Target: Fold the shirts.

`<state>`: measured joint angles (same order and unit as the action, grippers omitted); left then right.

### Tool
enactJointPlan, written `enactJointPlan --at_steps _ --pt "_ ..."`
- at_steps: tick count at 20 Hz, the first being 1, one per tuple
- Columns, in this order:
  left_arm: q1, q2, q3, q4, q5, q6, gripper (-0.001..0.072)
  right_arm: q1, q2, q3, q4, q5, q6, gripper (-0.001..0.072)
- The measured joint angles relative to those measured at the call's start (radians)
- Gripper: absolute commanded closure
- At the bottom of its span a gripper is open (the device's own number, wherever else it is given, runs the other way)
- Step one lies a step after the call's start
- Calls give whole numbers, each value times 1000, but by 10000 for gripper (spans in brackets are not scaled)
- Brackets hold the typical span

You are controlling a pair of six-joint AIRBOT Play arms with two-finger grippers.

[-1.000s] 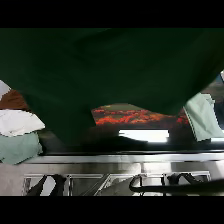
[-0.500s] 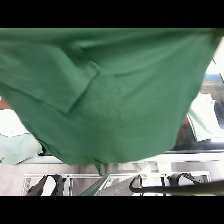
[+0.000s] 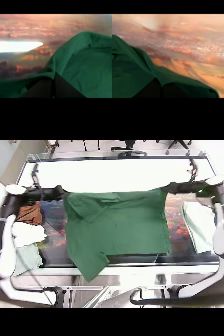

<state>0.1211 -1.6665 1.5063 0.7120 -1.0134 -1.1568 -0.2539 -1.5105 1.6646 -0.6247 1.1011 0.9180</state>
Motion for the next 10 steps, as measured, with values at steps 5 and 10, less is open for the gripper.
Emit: enactJointPlan --at_steps 5,10 --pt "-9 -261 271 22 -44 -84 696 -8 -159 57 8 -65 -5 694" --pt "3 -328 449 117 -251 -185 695 -27 -175 81 -29 -5 -6 694"
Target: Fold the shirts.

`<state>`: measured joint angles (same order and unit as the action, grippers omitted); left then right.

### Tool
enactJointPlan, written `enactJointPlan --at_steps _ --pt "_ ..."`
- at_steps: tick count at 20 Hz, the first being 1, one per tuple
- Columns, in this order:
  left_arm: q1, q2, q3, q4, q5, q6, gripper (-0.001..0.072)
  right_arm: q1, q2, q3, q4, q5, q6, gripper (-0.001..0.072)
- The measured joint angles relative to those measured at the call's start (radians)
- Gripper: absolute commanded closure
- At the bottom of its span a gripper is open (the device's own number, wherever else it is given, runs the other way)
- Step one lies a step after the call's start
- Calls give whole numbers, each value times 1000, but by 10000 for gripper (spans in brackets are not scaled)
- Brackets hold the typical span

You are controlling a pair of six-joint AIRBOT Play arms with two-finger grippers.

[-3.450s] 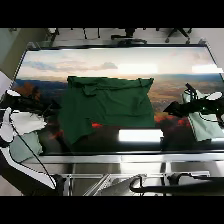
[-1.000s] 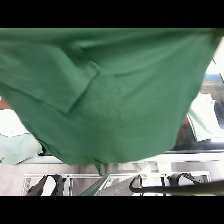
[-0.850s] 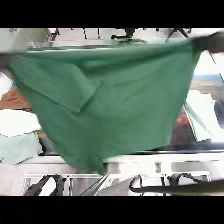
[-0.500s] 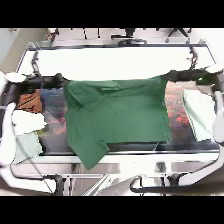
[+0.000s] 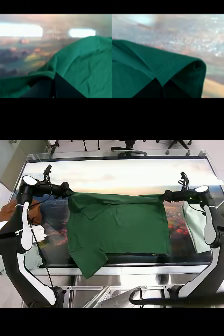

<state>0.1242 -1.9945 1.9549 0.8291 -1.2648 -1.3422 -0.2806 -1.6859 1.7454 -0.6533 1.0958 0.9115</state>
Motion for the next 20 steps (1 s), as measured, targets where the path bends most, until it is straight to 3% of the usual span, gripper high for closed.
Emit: enactJointPlan --at_steps 3,7,11,19,20 --pt "0 8 38 72 -145 -43 695 -10 23 4 -51 73 4 694" --pt "-6 59 -43 196 -227 -81 695 -14 36 -12 -112 141 22 694" --pt "-11 85 -166 280 -215 -95 695 -16 38 -60 -143 148 27 694" --pt "-37 94 -320 326 -55 -90 686 -15 11 -84 -162 135 30 692" --pt "-38 94 -326 327 -43 -90 683 -15 10 -84 -162 133 30 627"
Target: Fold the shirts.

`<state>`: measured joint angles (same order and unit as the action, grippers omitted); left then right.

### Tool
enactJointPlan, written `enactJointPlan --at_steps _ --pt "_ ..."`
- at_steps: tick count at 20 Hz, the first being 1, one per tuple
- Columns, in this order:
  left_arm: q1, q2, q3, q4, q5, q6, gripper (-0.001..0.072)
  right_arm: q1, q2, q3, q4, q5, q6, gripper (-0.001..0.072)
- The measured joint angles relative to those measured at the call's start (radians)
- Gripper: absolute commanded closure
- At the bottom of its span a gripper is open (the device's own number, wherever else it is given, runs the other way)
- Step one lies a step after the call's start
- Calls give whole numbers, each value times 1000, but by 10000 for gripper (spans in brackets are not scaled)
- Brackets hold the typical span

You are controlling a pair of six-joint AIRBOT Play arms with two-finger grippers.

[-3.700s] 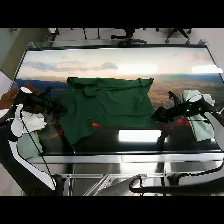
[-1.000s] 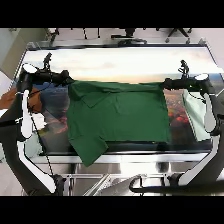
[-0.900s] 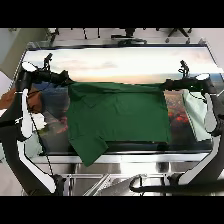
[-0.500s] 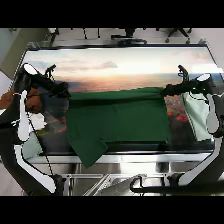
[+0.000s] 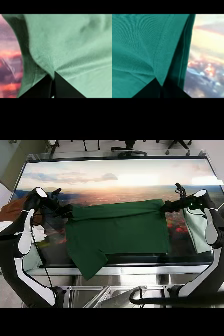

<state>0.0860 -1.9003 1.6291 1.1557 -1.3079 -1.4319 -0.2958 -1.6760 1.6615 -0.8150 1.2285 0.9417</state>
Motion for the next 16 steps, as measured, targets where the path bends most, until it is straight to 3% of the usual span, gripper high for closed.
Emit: enactJointPlan --at_steps 1,2,6,8,9,12,16 --pt "0 0 -1 1 6 1 432 0 0 0 -1 -1 0 420" --pt "-1 0 5 7 6 1 97 0 1 1 8 5 0 344" --pt "0 3 105 -2 -96 -28 69 -15 54 17 -24 64 19 337" --pt "9 28 137 -3 -181 -63 68 -39 106 20 -66 116 48 263" --pt "13 53 128 0 -212 -80 68 -58 136 17 -88 142 63 263" --pt "26 186 -18 0 -264 -105 68 -127 224 -31 -125 208 97 263" --pt "37 437 -401 -5 -229 -121 69 -242 347 -207 -146 227 105 264"
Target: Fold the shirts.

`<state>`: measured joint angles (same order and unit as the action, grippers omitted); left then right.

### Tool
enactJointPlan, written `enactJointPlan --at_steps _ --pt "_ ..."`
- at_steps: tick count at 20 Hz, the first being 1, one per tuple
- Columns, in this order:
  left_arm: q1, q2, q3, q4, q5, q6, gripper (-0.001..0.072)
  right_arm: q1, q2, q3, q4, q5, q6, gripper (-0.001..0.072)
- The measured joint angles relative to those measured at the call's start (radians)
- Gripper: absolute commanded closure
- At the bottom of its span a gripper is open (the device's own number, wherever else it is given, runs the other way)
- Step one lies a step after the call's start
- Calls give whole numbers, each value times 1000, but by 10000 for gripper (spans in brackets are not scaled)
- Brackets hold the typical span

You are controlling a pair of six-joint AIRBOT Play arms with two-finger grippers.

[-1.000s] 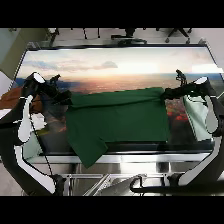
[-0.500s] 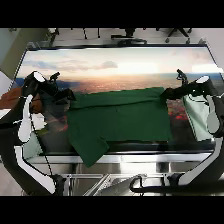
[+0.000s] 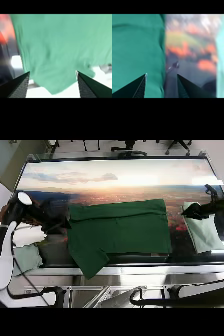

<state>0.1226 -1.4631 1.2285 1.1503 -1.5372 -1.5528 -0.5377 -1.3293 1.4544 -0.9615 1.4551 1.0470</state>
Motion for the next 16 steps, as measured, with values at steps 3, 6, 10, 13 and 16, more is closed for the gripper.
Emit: enactJointPlan --at_steps 3,6,10,13,16 --pt "-5 171 -307 -47 67 -3 69 -67 58 -146 -1 -40 -16 264" --pt "-32 308 -561 -79 138 -8 69 -89 80 -262 3 -77 -31 264" --pt "-88 439 -776 -100 257 -19 69 -76 74 -376 34 -115 -57 264" --pt "-119 496 -860 -130 386 -44 70 -53 63 -433 49 -124 -66 264" --pt "-132 491 -897 -206 554 -31 424 -35 58 -472 72 -116 -72 263"
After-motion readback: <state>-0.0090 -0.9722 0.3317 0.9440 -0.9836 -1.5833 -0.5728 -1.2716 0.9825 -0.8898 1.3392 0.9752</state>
